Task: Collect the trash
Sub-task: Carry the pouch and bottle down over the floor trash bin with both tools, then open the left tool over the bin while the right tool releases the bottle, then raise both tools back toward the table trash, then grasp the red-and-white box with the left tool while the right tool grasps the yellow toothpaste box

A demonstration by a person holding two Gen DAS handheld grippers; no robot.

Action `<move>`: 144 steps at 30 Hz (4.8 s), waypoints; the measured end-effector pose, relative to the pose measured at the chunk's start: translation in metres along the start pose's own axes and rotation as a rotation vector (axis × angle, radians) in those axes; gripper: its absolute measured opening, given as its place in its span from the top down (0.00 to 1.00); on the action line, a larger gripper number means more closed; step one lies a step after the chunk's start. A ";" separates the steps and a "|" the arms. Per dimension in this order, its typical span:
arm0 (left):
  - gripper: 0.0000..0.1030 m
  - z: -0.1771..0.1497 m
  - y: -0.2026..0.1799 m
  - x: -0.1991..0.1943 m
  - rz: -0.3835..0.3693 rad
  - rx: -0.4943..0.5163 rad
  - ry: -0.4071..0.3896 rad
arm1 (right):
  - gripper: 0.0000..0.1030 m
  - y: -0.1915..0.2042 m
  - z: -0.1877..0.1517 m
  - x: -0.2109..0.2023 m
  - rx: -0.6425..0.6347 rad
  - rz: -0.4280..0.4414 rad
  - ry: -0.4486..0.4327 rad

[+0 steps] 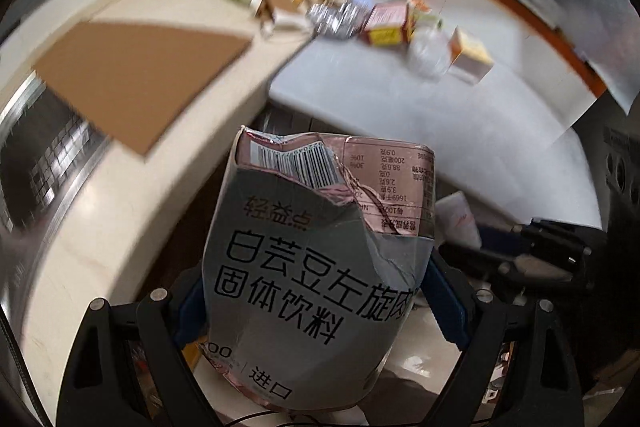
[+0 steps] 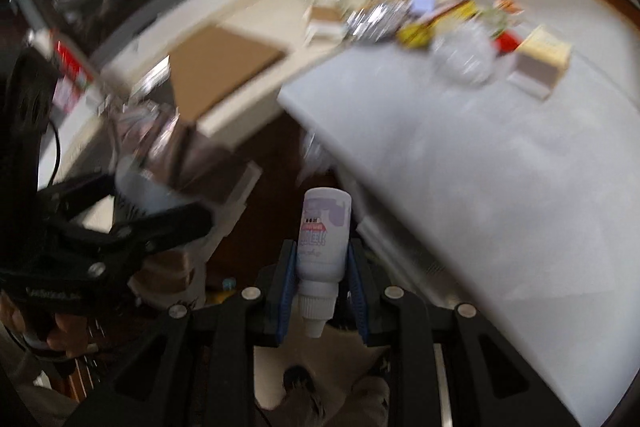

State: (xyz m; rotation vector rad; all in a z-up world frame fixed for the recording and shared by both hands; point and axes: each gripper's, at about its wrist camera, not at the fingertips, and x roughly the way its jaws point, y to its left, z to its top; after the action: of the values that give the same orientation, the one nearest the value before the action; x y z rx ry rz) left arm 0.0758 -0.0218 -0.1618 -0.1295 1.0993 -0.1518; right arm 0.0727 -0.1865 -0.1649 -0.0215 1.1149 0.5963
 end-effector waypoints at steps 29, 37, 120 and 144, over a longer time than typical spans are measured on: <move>0.09 -0.099 0.053 0.268 0.052 -0.047 0.160 | 0.75 -0.057 -0.098 0.232 0.037 -0.103 0.167; 0.01 -0.103 0.069 0.284 0.041 -0.058 0.152 | 0.76 -0.061 -0.096 0.247 0.045 -0.099 0.179; 0.18 0.267 -0.094 0.070 -0.122 0.082 -0.047 | 0.59 -0.216 0.181 -0.030 0.351 -0.217 -0.159; 0.20 0.311 -0.093 0.184 -0.083 0.158 0.142 | 0.49 -0.247 0.191 -0.006 0.354 -0.374 -0.108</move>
State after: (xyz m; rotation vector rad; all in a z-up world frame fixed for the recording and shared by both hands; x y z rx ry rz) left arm 0.4300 -0.1384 -0.1665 -0.0233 1.2193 -0.3256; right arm 0.3437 -0.3393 -0.1400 0.1048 1.0638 0.0617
